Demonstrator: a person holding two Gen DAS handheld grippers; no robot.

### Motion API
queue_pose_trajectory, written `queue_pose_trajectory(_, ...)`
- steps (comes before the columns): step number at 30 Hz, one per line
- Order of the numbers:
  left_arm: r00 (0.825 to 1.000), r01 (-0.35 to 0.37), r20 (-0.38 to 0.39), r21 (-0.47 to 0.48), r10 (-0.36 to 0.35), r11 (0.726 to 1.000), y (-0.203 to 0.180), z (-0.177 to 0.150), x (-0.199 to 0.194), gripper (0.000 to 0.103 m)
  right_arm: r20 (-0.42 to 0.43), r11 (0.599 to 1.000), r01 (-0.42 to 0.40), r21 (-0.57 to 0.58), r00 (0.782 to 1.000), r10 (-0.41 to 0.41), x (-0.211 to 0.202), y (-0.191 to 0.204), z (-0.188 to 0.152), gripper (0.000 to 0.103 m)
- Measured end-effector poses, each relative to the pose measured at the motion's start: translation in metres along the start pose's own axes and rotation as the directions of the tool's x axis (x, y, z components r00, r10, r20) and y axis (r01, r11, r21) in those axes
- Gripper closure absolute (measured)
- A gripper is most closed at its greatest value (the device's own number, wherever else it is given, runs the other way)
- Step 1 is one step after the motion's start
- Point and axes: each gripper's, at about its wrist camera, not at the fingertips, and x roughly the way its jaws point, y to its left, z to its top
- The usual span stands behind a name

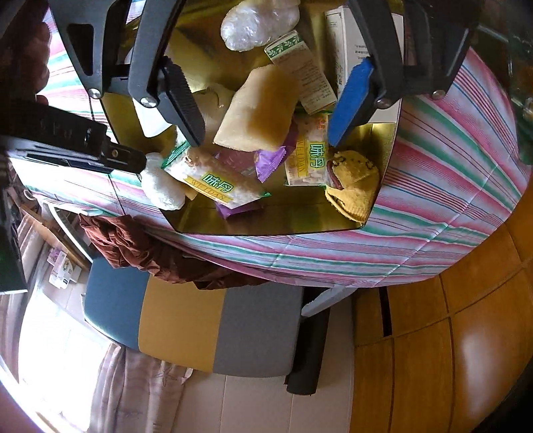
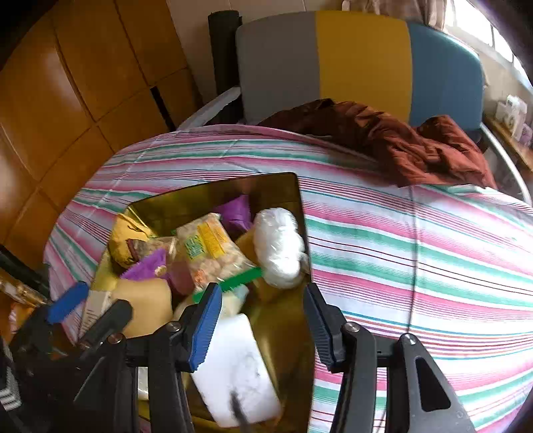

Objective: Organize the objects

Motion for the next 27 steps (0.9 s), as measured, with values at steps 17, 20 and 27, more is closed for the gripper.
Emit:
queue_pose_trajectory(17,0.996,-0.072,0.056,-0.073,0.076,0.995,0.022,-0.027,-0.051,0.0,0.161,0.983,0.184,-0.006,0.97,-0.181,-0.043,0.014,-0.06,0.03)
queue_pose_trajectory(20,0.994,-0.084,0.061,-0.083,0.089,0.993,0.022,-0.032,-0.059,0.0,0.169,0.984,0.177,-0.008,0.97,-0.173,-0.047,0.015,-0.062,0.03)
queue_pose_trajectory(27,0.991,-0.092,0.087,-0.113,0.102,0.989,0.022,-0.03,-0.071,0.0,0.183,0.986,0.165,-0.022,0.97,-0.158,-0.055,0.021,-0.066,0.03)
